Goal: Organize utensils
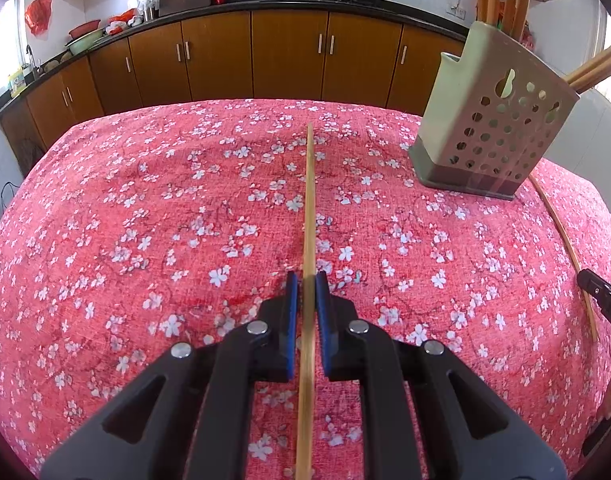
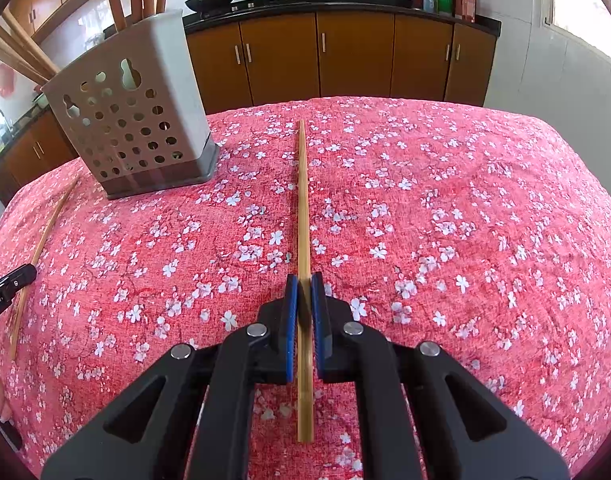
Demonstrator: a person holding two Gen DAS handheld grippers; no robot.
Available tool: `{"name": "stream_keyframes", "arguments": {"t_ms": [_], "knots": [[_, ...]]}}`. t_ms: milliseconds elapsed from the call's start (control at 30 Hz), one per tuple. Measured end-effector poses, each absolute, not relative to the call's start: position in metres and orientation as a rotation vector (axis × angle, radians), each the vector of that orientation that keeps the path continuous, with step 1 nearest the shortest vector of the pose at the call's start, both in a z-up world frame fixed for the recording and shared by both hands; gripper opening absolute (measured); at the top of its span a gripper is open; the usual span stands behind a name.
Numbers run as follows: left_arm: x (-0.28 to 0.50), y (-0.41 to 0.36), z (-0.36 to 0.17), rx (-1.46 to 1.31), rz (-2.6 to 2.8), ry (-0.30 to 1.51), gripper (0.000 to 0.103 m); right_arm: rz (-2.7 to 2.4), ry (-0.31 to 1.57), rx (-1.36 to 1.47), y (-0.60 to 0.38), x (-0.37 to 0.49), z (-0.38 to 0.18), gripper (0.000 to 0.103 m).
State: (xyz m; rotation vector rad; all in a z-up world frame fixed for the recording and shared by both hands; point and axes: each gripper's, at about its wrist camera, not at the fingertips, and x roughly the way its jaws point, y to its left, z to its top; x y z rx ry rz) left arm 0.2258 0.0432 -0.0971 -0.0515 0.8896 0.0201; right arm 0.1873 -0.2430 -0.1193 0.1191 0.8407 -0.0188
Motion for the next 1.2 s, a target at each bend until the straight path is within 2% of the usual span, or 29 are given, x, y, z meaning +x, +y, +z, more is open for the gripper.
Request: {"name": "stream_keyframes", "arguments": {"t_ms": [1200], "knots": [[0.2253,0.0455,-0.0961,-0.059,0.017,0.889,0.013,-0.019,0.842,0.121,-0.2429,0.1881,-0.1183,0.008]]}}
